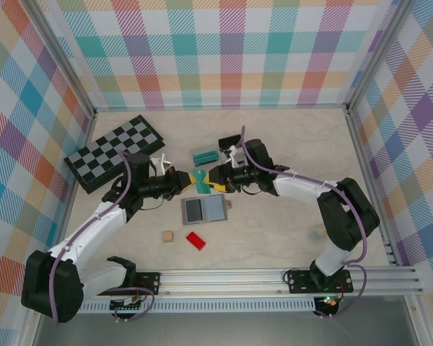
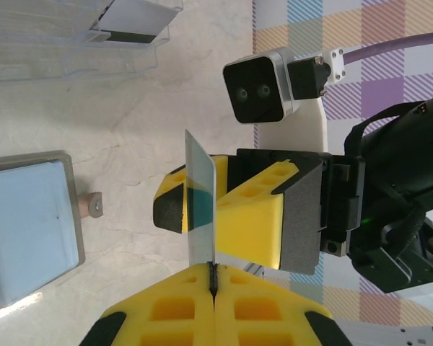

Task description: Take the credit cards out of the card holder

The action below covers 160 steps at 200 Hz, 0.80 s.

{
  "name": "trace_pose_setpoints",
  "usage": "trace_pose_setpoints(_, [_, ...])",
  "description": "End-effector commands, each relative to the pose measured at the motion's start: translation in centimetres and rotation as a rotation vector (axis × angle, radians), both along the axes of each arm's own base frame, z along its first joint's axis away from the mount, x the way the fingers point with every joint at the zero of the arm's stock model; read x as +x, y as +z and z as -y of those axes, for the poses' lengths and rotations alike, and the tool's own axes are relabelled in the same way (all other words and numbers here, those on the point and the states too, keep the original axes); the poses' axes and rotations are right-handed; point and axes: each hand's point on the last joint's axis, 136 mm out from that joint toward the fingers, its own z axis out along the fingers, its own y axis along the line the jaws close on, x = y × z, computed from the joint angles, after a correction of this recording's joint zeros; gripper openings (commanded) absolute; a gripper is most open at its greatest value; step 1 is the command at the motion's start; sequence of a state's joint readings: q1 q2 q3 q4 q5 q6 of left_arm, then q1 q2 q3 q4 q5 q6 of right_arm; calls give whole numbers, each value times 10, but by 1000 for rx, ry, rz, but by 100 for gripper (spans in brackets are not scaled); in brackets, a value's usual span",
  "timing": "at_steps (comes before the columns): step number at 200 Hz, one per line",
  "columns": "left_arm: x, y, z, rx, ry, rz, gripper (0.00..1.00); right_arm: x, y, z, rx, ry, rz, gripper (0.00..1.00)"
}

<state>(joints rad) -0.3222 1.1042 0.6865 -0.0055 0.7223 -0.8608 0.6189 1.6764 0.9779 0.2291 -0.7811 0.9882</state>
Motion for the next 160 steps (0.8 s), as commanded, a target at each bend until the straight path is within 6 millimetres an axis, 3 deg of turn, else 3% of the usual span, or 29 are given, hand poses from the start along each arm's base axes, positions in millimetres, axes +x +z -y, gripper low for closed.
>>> trace_pose_setpoints(1, [0,18,2,-67,-15,35,0,-9,39,-3,115,46,46,38])
trace_pose_setpoints(30, [1,18,1,-71,-13,35,0,-12,48,-1,128,47,57,34])
trace_pose_setpoints(65, [3,21,2,-87,-7,37,0,-14,54,-1,142,53,58,21])
trace_pose_setpoints(79, [4,23,3,-101,-5,43,7,-14,55,-2,144,55,58,18])
trace_pose_setpoints(119, [4,28,5,-130,-10,52,18,-14,56,-4,156,61,53,17])
trace_pose_setpoints(160, [6,23,5,-112,-9,47,12,-14,55,-5,151,64,50,18])
